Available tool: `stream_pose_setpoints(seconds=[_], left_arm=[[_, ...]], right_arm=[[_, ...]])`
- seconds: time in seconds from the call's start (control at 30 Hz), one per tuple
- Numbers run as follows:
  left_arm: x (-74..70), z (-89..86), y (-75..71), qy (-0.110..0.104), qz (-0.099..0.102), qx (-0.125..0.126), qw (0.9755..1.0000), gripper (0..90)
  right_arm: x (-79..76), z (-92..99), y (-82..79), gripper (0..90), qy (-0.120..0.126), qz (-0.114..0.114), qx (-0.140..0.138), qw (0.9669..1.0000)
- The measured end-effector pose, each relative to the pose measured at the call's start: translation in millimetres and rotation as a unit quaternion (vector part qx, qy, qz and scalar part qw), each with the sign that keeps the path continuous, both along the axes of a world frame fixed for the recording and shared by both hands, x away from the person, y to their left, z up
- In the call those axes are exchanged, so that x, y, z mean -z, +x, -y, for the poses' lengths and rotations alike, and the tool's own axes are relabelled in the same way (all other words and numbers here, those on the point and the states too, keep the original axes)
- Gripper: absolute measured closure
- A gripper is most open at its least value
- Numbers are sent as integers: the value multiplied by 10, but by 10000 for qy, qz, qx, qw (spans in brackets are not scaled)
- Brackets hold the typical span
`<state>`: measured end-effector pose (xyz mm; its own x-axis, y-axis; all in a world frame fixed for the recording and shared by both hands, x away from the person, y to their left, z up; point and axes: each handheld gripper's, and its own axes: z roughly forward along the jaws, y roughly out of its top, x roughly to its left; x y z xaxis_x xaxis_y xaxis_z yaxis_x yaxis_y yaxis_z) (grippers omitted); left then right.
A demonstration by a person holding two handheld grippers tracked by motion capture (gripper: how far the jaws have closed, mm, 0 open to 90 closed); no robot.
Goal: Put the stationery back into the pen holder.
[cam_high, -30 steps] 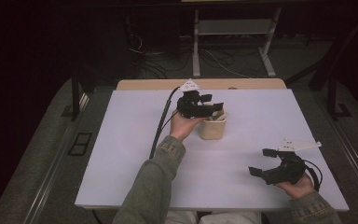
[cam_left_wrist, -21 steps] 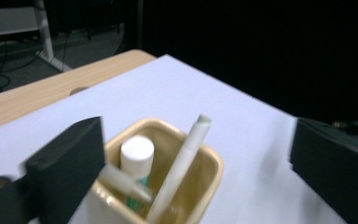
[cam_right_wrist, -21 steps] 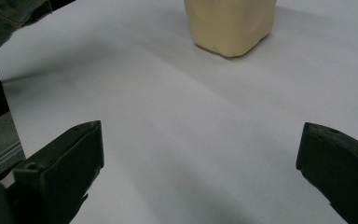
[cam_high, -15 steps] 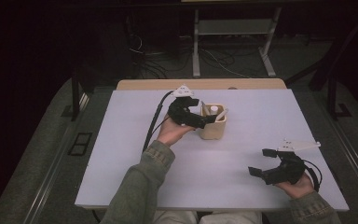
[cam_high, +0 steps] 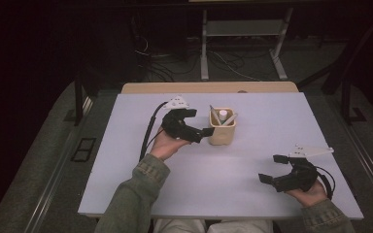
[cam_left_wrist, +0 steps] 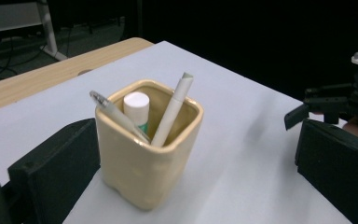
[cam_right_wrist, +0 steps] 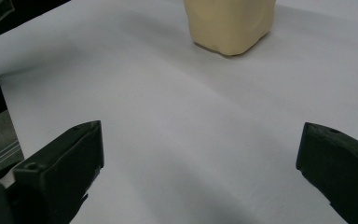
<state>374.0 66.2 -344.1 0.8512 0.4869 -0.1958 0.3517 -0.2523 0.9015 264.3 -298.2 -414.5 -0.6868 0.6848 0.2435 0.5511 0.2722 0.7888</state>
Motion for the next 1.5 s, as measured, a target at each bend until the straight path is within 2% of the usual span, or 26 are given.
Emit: stream_pose_setpoints(seconds=[0.37,0.63,1.17,1.5], left_arm=[[73,-227,-184,123,-48,-19,9999,0],[151,-429,-288,74,-147,-160,9997,0],[299,-748,-565,147,-275,-325,9990,0],[540,-968,-778,121,-456,-489,9977,0]], right_arm=[[3,-2,-2,4,-15,-11,2,10000],[8,-1,2,4,-38,13,-4,10000],[9,1,2,4,-43,4,44,10000],[14,-4,5,4,-64,-13,44,10000]])
